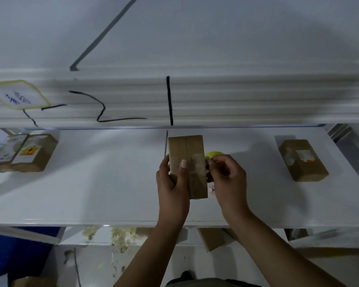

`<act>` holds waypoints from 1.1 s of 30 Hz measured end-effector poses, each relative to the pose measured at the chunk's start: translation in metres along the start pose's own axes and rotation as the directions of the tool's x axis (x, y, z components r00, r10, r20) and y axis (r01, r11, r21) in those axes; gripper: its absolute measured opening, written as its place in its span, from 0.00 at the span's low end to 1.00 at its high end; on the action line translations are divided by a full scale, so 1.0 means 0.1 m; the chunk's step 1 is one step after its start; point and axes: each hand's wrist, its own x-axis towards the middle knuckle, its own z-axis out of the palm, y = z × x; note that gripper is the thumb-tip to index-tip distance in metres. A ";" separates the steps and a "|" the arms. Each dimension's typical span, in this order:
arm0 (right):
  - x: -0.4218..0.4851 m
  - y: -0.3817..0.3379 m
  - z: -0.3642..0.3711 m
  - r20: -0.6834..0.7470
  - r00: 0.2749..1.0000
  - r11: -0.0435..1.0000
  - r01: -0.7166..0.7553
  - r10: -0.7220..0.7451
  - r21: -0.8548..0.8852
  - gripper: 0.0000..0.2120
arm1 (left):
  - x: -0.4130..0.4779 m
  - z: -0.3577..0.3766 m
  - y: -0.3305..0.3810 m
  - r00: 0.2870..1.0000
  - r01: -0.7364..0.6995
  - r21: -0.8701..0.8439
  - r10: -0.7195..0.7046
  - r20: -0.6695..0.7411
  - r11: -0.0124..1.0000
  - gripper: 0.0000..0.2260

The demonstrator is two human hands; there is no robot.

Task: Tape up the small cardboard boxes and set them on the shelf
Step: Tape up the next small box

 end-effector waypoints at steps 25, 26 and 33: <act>-0.16 0.06 0.13 0.317 0.893 0.869 -0.409 0.318 0.279 0.14 | 0.01 -0.07 -0.04 0.980 0.149 -0.027 -0.144 0.140 0.988 0.17; -0.17 0.08 0.13 0.319 0.887 0.858 -0.426 0.333 0.287 0.14 | 0.01 -0.09 -0.07 0.976 0.156 -0.034 -0.149 0.158 0.987 0.19; -0.27 0.24 0.17 0.225 0.938 0.915 -0.316 0.262 0.253 0.14 | -0.03 -0.14 -0.19 0.967 0.133 0.025 -0.135 0.216 0.991 0.24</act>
